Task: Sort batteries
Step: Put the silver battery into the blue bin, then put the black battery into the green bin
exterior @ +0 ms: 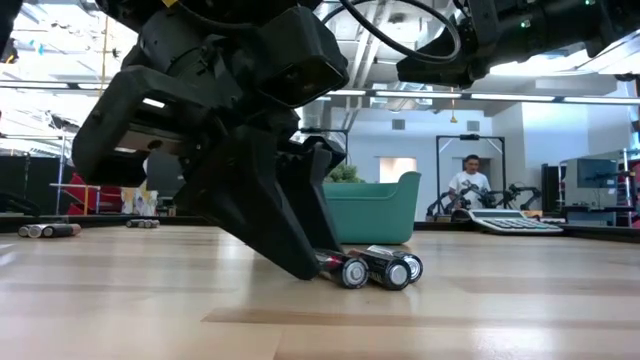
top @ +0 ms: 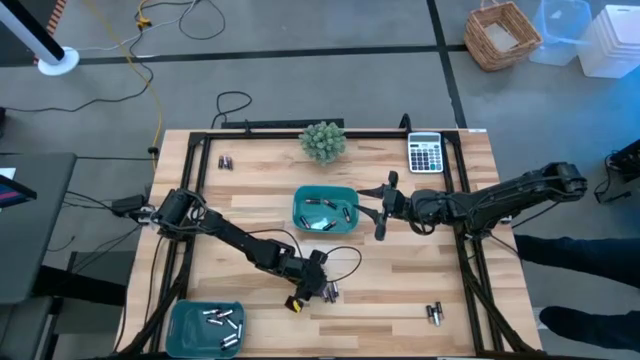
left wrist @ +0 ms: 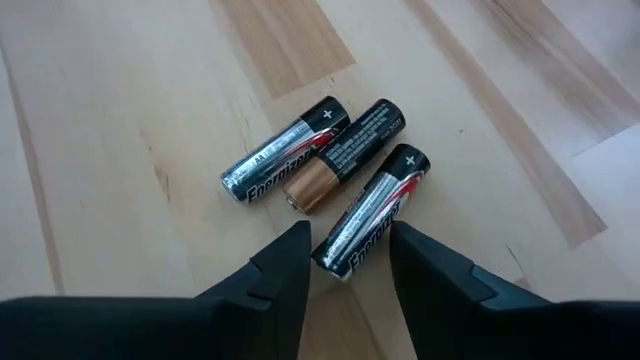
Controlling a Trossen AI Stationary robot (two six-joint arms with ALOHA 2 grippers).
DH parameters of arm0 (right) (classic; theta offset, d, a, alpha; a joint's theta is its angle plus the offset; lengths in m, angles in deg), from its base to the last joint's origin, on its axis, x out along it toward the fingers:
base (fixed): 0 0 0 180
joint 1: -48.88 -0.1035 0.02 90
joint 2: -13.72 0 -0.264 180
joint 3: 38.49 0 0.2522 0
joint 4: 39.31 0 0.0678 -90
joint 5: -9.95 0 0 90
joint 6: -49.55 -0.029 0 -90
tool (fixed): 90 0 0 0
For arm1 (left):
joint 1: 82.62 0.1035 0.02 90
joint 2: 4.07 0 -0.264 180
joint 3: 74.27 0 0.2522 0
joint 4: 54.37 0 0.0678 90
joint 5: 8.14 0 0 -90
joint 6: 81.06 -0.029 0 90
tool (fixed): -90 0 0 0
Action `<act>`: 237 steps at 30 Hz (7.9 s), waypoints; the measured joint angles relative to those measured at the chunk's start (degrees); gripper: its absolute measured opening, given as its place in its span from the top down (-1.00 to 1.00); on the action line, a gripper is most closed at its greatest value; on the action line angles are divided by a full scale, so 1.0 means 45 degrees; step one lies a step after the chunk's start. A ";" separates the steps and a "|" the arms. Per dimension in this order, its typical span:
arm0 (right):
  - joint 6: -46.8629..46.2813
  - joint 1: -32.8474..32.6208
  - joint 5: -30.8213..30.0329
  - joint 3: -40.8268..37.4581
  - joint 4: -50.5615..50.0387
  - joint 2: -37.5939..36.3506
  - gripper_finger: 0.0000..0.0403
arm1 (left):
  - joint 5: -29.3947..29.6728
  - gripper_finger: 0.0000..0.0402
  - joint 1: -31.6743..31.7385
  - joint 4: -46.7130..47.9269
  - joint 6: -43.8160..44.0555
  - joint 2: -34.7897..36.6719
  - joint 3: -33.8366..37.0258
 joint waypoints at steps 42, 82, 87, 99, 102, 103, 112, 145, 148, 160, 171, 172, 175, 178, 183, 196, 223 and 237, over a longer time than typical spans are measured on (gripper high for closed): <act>-0.0141 -0.0010 -0.0005 0.0000 -0.0002 0.0000 0.03 | -0.0514 0.79 -0.0053 0.0801 0.0272 0.0439 0.0061; -0.0092 0.0005 -0.0015 0.0000 -0.0014 0.0000 0.03 | 0.2436 0.80 -0.2185 0.7454 0.4019 0.9267 0.1705; -0.0139 0.0010 -0.0015 0.0000 -0.0029 0.0000 0.03 | 0.1956 0.80 -0.3495 0.8820 0.6792 1.0531 0.1705; -0.0340 -0.0005 -0.0015 0.0000 -0.0447 0.0000 0.03 | -0.0763 0.80 -0.6662 1.0600 1.5955 1.0636 0.1705; -0.0340 -0.0005 -0.0015 0.0000 -0.0503 0.0000 0.03 | -0.1251 0.80 -0.7181 1.0586 1.7531 1.0214 0.1705; -0.0340 -0.0003 -0.0015 0.0000 -0.0515 0.0000 0.03 | -0.1429 0.80 -0.7306 1.0582 1.7987 1.0053 0.1705; -0.0275 0.0005 -0.0015 0.0000 -0.0635 0.0002 0.03 | -0.2383 0.50 -0.7660 1.0562 2.0138 0.8863 0.1705; -0.0243 -0.0149 -0.0107 0.0005 -0.0819 -0.0068 0.03 | 1.0501 0.26 -0.4589 1.0181 1.2547 1.0194 0.1971; -0.0248 -0.0185 -0.0107 0.0005 -0.1056 -0.0073 0.03 | 1.0763 0.26 -0.3810 0.8207 1.0919 1.0189 0.2614; -0.0538 -0.0238 -0.0112 0.0005 -0.1127 -0.0073 0.03 | 0.7957 0.26 -0.0337 0.0408 0.4876 1.0412 0.5833; -0.1207 -0.1713 -0.1017 0.1136 -0.3395 -0.0069 0.03 | 0.4435 0.26 0.2827 -0.2298 0.2473 1.1489 0.7465; -0.1337 -0.1912 -0.1328 0.1483 -0.4019 -0.0055 0.03 | 0.4292 0.26 0.3041 -0.2341 0.2292 1.1625 0.7552; -0.1567 -0.2470 -0.2304 0.2380 -0.5469 -0.0044 0.03 | 0.3984 0.26 0.3621 -0.2413 0.1906 1.2019 0.7636; -0.1685 -0.2789 -0.2807 0.3060 -0.5886 -0.0049 0.03 | 0.3715 0.26 0.4078 -0.2406 0.1807 1.2334 0.7640; -0.1705 -0.2861 -0.2838 0.3429 -0.5927 -0.0049 0.03 | 0.3065 0.26 0.4831 -0.1569 0.2052 1.2627 0.7640; -0.3045 -0.2812 -0.2856 0.3439 -0.6882 -0.0049 0.03 | 0.1199 0.26 0.6304 -0.3445 0.2206 1.2627 0.8865; -0.2799 -0.1473 -0.1821 0.5883 -0.8594 0.3124 0.03 | -0.1005 0.26 0.9458 -0.4458 0.2346 1.2623 0.9224; -0.2656 -0.0341 -0.0724 0.6319 -0.8762 0.4463 0.03 | -0.1671 0.26 0.9758 -0.4432 0.1861 1.2618 0.9301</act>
